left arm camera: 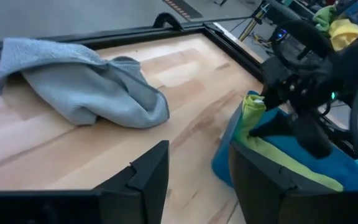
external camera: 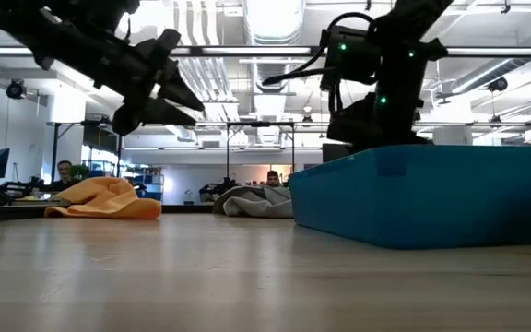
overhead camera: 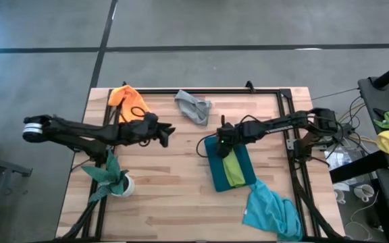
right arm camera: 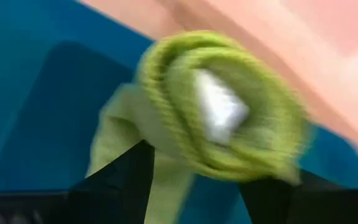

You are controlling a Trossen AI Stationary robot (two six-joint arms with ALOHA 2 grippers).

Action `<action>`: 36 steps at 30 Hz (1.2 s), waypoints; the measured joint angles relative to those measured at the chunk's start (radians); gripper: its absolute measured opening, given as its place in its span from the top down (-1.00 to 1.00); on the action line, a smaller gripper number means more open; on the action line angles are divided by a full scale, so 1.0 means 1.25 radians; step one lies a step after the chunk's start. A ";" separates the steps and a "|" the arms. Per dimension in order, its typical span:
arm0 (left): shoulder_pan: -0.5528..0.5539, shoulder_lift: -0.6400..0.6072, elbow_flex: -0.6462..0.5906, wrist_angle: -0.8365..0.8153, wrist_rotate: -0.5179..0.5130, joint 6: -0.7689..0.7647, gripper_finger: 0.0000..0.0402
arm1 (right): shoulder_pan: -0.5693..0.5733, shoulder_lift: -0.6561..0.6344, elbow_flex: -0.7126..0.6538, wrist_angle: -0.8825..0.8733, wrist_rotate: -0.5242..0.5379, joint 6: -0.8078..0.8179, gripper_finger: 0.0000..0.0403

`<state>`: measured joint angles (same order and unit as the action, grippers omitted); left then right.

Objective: Roll microfiber towels into tight, uniform cylinder then place into a basket
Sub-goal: Put the green towel into the blue bin

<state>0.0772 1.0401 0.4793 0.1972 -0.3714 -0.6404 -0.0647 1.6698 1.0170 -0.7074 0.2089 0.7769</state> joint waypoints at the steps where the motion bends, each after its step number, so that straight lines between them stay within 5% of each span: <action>1: 0.000 -0.006 0.000 -0.003 0.000 0.015 0.26 | -0.001 -0.010 0.018 -0.032 0.000 -0.003 -0.01; 9: 0.000 -0.031 0.001 -0.024 0.019 0.049 0.26 | 0.087 -0.101 0.113 -0.083 -0.068 0.038 -0.01; 17: -0.002 -0.071 0.001 -0.023 0.139 0.085 0.26 | 0.192 -0.040 0.077 -0.077 -0.062 0.072 -0.01; 27: -0.028 -0.196 0.004 -0.016 0.173 0.141 0.26 | 0.188 0.051 0.026 -0.064 -0.103 0.088 -0.01; 36: -0.027 -0.291 0.004 -0.022 0.167 0.145 0.26 | 0.166 0.014 0.029 -0.250 -0.131 0.154 -0.01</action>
<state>0.0437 0.6763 0.4839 0.1697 -0.1623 -0.4586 0.1429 1.6874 1.0528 -1.0204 0.0450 0.9690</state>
